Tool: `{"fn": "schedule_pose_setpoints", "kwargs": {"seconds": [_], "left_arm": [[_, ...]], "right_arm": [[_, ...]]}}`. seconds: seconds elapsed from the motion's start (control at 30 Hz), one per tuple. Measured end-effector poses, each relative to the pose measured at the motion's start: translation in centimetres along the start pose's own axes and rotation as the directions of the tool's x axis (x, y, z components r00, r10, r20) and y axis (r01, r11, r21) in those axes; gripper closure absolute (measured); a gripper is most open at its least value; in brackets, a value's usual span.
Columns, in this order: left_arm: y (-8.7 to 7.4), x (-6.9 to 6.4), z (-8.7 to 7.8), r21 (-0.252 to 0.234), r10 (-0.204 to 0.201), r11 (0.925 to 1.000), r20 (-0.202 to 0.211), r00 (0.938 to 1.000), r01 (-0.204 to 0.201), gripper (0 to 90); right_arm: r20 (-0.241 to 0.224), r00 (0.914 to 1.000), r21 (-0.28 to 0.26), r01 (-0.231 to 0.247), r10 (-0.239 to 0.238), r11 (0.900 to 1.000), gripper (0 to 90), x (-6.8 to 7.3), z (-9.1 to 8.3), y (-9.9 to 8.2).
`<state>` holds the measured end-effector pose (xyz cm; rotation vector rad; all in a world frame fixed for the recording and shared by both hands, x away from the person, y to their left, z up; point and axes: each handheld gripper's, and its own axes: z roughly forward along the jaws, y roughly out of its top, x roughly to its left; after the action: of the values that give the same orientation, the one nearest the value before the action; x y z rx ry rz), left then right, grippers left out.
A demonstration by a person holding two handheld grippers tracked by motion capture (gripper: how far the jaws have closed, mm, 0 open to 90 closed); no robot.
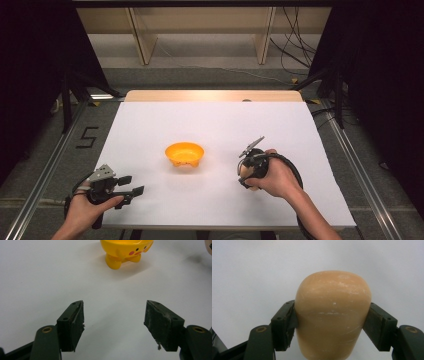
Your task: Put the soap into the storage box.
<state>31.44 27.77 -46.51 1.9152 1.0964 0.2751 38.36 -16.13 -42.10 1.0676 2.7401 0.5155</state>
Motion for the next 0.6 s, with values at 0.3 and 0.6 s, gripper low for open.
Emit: {"fn": "schedule_pose_setpoints", "kwargs": {"seconds": [0.3, 0.6], "left_arm": [[0.0, 0.0, 0.0, -0.011, 0.003, 0.9999, 0.001, 1.0000, -0.003, 31.8], [0.0, 0.0, 0.0, -0.008, 0.005, 1.0000, 0.000, 1.0000, -0.005, 31.8]], "right_arm": [[-0.021, 0.9978, -0.043, 0.062, -0.063, 0.9972, 33.4, 0.0, 0.2, 0.7], [-0.024, 0.9978, -0.046, 0.060, -0.062, 0.9971, 33.4, -0.1, -0.1, 1.4]]}}
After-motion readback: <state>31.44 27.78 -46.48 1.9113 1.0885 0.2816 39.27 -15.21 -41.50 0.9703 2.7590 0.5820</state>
